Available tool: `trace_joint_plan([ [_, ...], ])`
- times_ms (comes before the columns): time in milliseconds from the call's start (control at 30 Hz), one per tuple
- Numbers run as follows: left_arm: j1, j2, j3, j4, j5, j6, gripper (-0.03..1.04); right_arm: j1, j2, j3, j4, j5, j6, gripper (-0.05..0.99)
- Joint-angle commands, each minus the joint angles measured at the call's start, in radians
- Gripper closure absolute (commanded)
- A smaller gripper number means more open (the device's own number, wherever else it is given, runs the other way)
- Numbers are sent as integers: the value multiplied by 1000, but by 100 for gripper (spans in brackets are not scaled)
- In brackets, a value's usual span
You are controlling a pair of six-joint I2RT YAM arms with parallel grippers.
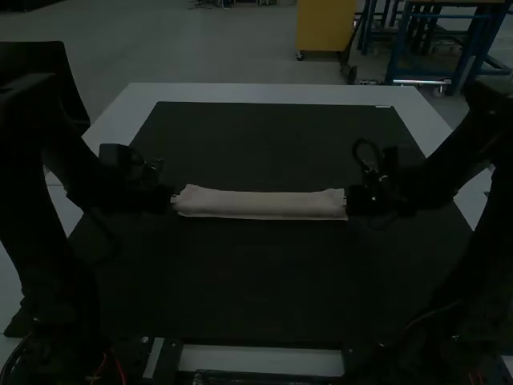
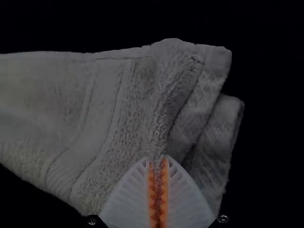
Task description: Fold the towel.
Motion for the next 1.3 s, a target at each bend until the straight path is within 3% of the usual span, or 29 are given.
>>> trace_joint_plan([
  [0,8,-5,-23,22,-51,17,94,-2,10,-1,1,51,-16,66],
  [67,11,4,-29,27,-57,17,72,-2,13,-1,3,60,-16,46],
  [167,19,7,-29,22,-63,21,24,-5,13,2,4,64,-10,16],
  [200,25,7,-30,22,-63,22,11,-7,14,6,3,63,-10,14],
  [233,33,8,-30,22,-63,22,4,-7,13,9,3,63,-10,14],
  [467,111,2,-26,34,-37,11,4,-5,7,33,0,58,-9,8],
  [667,166,-4,-20,34,15,-4,4,1,11,55,1,69,-6,6],
  [833,182,-24,-20,37,63,-41,4,4,22,75,4,71,-12,4],
  [1000,183,-51,-20,42,70,-62,4,12,53,84,9,71,-15,4],
  [1267,183,-120,-20,83,70,-141,4,19,111,111,12,71,-33,4],
])
